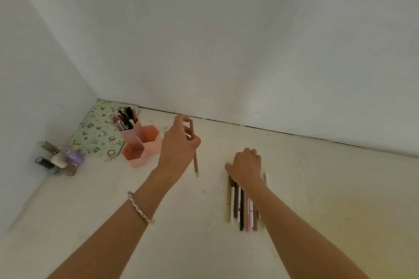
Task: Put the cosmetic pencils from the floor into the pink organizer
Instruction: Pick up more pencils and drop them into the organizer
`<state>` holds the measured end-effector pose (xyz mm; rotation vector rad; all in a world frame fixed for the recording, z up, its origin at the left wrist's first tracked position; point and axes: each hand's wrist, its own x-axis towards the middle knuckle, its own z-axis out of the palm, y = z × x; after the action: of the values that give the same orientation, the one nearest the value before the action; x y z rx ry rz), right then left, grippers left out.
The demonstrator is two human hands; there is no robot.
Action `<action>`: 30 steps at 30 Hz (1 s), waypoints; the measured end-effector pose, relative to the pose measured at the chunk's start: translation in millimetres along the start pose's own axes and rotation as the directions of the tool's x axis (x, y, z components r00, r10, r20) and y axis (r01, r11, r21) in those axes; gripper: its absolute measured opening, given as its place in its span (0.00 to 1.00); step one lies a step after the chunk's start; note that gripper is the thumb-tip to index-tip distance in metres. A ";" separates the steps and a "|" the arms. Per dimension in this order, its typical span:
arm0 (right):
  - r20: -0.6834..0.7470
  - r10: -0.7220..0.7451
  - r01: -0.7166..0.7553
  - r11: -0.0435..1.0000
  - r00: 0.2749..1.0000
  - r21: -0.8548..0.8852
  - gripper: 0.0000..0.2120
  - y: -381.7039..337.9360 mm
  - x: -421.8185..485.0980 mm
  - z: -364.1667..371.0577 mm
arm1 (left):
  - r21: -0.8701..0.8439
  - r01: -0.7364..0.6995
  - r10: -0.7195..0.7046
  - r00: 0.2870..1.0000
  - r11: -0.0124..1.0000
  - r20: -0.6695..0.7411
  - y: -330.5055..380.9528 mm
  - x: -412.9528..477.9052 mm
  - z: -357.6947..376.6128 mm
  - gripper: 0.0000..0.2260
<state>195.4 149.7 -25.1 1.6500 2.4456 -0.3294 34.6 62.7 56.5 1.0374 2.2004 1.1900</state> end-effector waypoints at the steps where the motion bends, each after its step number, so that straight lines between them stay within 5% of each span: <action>1: 0.007 -0.006 0.006 1.000 1.000 -0.029 0.12 -2.3 -0.7 3.8 | -0.038 -0.045 0.044 0.998 0.998 -0.035 4.2 1.3 -9.6 0.22; 3: 0.025 -0.010 0.009 1.000 1.000 0.029 0.13 -14.0 2.8 4.6 | -0.047 -0.147 0.141 0.983 0.988 -0.116 6.7 5.1 -30.4 0.23; 5: 0.008 0.030 -0.031 0.938 1.000 0.344 0.15 -28.1 10.4 -8.8 | 0.016 -0.230 0.229 0.953 0.973 -0.200 6.3 14.4 -51.2 0.19; 8: -0.053 0.152 -0.042 0.557 0.987 0.829 0.09 -49.0 24.2 -48.0 | 0.203 -0.263 0.312 0.913 0.943 -0.264 -1.9 38.5 -81.5 0.16; 11: -0.198 0.220 0.113 0.347 0.955 0.931 0.06 -69.2 26.3 -84.9 | 0.403 -0.196 0.284 0.944 0.894 -0.170 -13.1 62.1 -96.9 0.14; 15: -0.377 0.277 0.318 0.237 0.884 0.918 0.04 -92.7 18.2 -112.1 | 0.734 -0.192 0.272 0.962 0.651 0.011 -26.6 78.1 -95.1 0.09; 20: -0.398 0.266 0.350 0.210 0.878 0.913 0.03 -119.2 16.4 -115.9 | 0.845 -0.196 0.199 0.974 0.498 0.108 -44.1 86.3 -95.7 0.13; 23: -0.399 0.212 0.350 0.233 0.892 0.907 0.02 -140.3 17.8 -109.2 | 0.766 -0.230 0.318 0.947 0.601 0.035 -39.3 92.3 -108.0 0.22; 26: -0.394 0.112 0.343 0.315 0.912 0.885 0.02 -162.4 19.7 -97.0 | 0.656 -0.236 0.398 0.911 0.717 -0.107 -26.4 97.0 -129.1 0.21; 30: -0.303 -0.061 0.297 0.454 0.951 0.840 0.05 -182.6 21.3 -72.6 | 0.579 -0.272 0.417 0.900 0.769 -0.130 -12.9 88.7 -142.4 0.20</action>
<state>16.6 122.7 54.7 1.7485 2.8153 -1.8307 -120.6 53.2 120.7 1.6714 2.7277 0.8662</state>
